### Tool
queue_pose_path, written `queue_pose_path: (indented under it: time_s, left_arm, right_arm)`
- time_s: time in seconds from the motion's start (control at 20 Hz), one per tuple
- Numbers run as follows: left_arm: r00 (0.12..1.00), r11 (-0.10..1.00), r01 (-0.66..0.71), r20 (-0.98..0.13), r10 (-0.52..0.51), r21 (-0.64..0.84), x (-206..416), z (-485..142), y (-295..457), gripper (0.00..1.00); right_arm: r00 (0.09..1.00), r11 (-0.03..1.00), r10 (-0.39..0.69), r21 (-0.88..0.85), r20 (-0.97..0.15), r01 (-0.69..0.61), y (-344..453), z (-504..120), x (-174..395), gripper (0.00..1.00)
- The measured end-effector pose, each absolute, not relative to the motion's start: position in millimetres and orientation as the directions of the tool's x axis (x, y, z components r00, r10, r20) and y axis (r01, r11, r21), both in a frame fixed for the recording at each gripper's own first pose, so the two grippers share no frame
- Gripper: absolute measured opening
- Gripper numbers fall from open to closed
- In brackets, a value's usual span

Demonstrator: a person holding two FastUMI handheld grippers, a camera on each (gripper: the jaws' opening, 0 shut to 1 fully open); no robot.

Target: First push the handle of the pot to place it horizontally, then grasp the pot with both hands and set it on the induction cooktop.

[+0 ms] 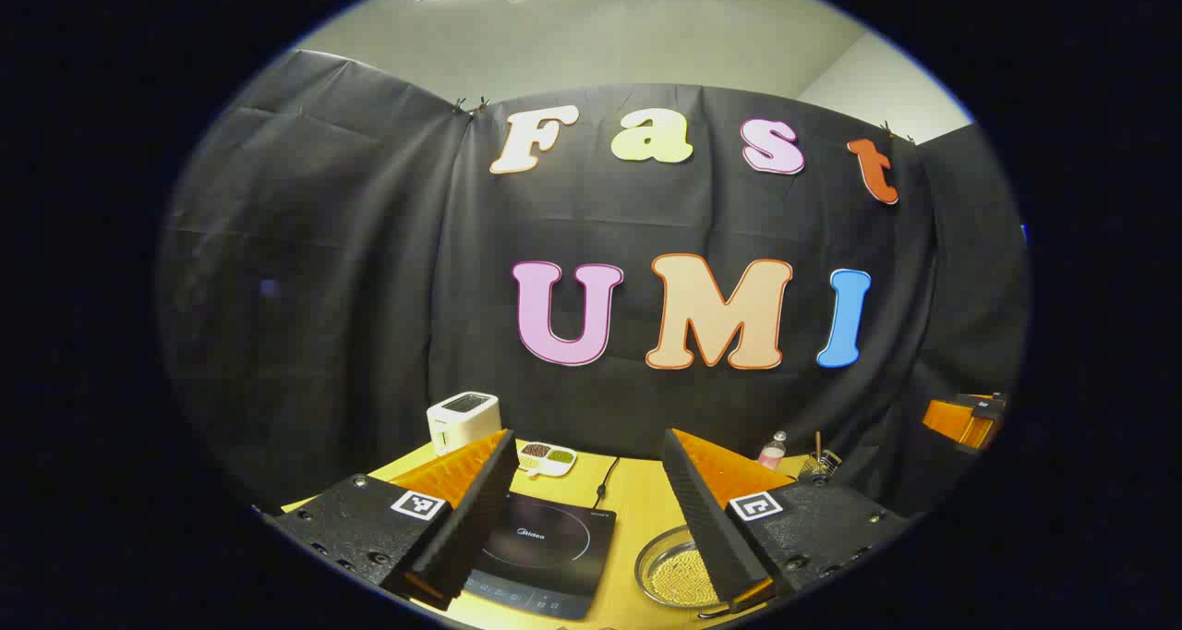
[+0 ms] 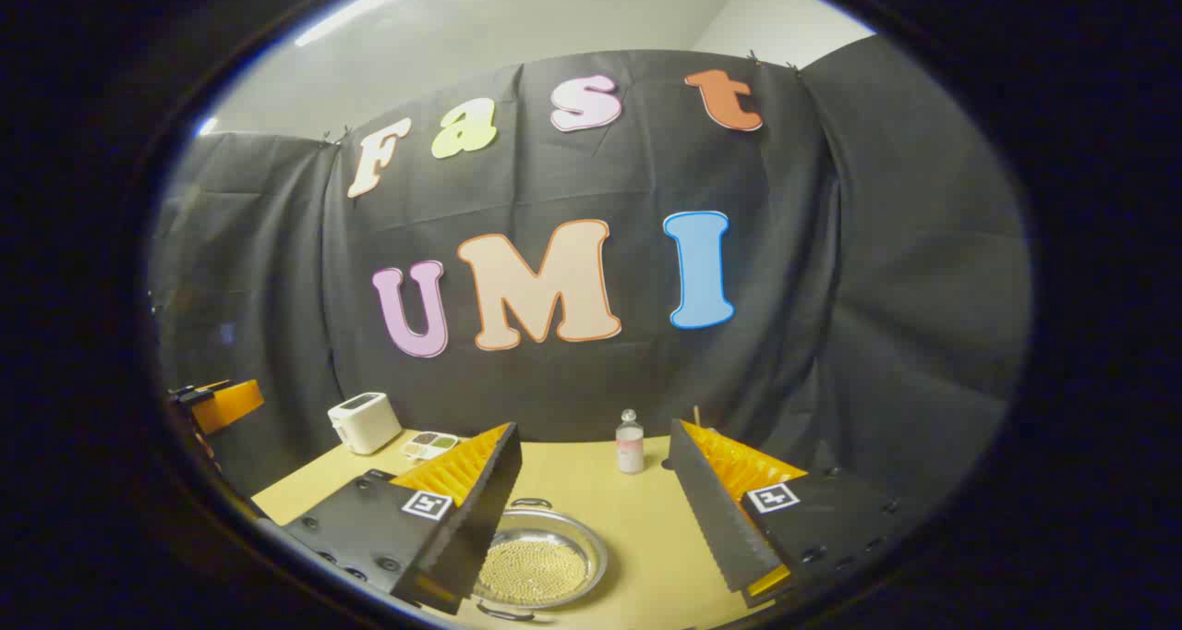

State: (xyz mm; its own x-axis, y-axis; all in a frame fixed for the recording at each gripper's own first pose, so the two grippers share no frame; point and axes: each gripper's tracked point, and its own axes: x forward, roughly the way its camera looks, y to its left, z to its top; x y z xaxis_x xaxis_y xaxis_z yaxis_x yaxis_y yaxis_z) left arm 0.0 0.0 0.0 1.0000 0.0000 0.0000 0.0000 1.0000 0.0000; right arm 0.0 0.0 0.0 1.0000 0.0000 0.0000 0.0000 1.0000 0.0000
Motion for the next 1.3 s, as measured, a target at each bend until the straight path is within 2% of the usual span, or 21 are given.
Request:
queue_pose_path:
  time_s: [0.2, 0.25, 0.35, 0.4, 0.55, 0.6, 0.85, 0.95, 1.1, 1.15, 1.3]
  left_arm:
    - [1.0, 0.999, 0.023, 0.014, -0.022, -0.034, 16, -3, -28, 0.93]
    - [1.0, 0.999, 0.028, 0.011, -0.027, -0.035, 19, -4, -31, 0.96]
    - [0.999, 0.999, 0.041, 0.003, -0.041, -0.027, 28, -7, -36, 0.92]
    - [0.999, 0.999, 0.046, -0.001, -0.046, -0.019, 32, -7, -36, 0.96]
    - [0.998, 0.998, 0.059, -0.01, -0.058, 0.007, 44, -8, -30, 0.96]
    - [0.998, 0.998, 0.063, -0.014, -0.063, 0.011, 48, -10, -27, 0.92]
    - [0.994, 0.995, 0.098, -0.05, -0.097, 0.013, 68, -19, -11, 0.93]
    - [0.993, 0.994, 0.109, -0.055, -0.108, 0.015, 74, -22, -5, 0.96]
    - [0.988, 0.99, 0.141, -0.069, -0.139, 0.026, 85, -28, -2, 0.92]
    - [0.985, 0.987, 0.156, -0.077, -0.153, 0.033, 87, -30, -1, 0.96]
    - [0.978, 0.98, 0.197, -0.077, -0.195, 0.02, 95, -33, -2, 0.96]
  right_arm:
    - [1.0, 1.0, 0.007, -0.002, 0.012, -0.006, -5, 5, 11, 0.92]
    - [1.0, 1.0, -0.001, -0.011, 0.013, 0.001, -8, 6, 15, 0.92]
    - [1.0, 1.0, -0.01, -0.018, 0.015, 0.01, -6, 8, 18, 0.92]
    - [1.0, 1.0, -0.015, -0.015, 0.018, 0.015, -4, 9, 19, 0.99]
    - [0.999, 0.999, -0.041, -0.016, 0.025, 0.042, 4, 12, 24, 0.99]
    - [0.998, 0.998, -0.054, -0.023, 0.03, 0.054, 7, 13, 23, 0.99]
    - [0.995, 0.994, -0.098, -0.04, 0.034, 0.099, 24, 16, 23, 0.99]
    - [0.992, 0.992, -0.122, -0.042, 0.035, 0.123, 26, 16, 21, 0.99]
    - [0.986, 0.986, -0.161, -0.039, 0.034, 0.162, 29, 14, 19, 0.99]
    - [0.985, 0.985, -0.17, -0.037, 0.025, 0.17, 31, 12, 19, 0.99]
    - [0.981, 0.979, -0.194, -0.052, 0.014, 0.195, 37, 5, 18, 0.99]
